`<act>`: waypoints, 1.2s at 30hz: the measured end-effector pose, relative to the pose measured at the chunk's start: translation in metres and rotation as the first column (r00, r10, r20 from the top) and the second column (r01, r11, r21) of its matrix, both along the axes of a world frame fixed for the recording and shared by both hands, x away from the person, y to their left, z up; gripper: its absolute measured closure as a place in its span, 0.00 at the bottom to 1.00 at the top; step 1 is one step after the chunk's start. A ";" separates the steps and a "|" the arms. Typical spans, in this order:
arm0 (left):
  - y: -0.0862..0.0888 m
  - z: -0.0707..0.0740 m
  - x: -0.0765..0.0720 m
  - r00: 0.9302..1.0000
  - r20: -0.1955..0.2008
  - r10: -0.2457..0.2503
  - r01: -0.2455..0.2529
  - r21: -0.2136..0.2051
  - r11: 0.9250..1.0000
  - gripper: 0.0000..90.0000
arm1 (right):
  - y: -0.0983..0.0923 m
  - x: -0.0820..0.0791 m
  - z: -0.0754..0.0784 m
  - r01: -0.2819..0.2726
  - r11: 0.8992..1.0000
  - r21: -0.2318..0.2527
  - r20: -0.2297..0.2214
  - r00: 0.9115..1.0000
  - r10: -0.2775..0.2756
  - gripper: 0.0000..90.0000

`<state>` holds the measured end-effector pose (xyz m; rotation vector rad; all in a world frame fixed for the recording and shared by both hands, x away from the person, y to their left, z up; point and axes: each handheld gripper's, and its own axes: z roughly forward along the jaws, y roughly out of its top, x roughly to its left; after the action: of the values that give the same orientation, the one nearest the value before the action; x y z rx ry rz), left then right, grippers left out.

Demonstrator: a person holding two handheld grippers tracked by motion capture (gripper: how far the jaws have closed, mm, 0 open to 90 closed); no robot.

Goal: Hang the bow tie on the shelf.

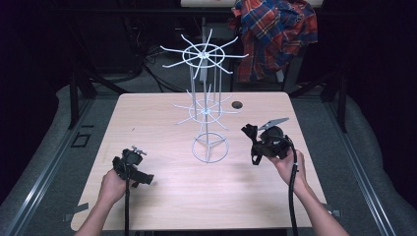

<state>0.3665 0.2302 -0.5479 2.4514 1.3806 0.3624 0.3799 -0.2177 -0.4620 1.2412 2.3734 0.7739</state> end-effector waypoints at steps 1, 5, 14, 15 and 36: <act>0.000 0.000 0.000 1.000 0.000 0.000 0.000 0.000 1.000 0.00 | 0.001 0.000 0.001 -0.001 1.000 0.002 0.004 1.000 0.001 0.85; 0.000 0.000 0.000 1.000 0.003 0.000 0.000 0.001 1.000 0.00 | 0.004 0.002 0.004 -0.004 1.000 0.002 0.011 1.000 0.004 0.85; 0.000 0.000 0.000 1.000 -0.002 0.000 0.000 0.005 1.000 0.00 | 0.007 0.009 0.011 -0.002 1.000 0.015 0.021 1.000 0.001 0.85; 0.000 0.000 0.000 1.000 -0.003 -0.001 0.001 0.005 1.000 0.00 | 0.008 0.009 0.012 0.001 1.000 0.017 0.025 1.000 -0.001 0.85; 0.001 0.000 -0.001 1.000 -0.004 -0.002 0.002 0.002 1.000 0.00 | 0.012 0.020 0.031 0.014 0.999 0.042 0.056 0.998 -0.017 0.85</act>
<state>0.3655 0.2312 -0.5481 2.4564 1.3808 0.3587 0.3995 -0.2060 -0.4314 1.2362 2.3108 0.8470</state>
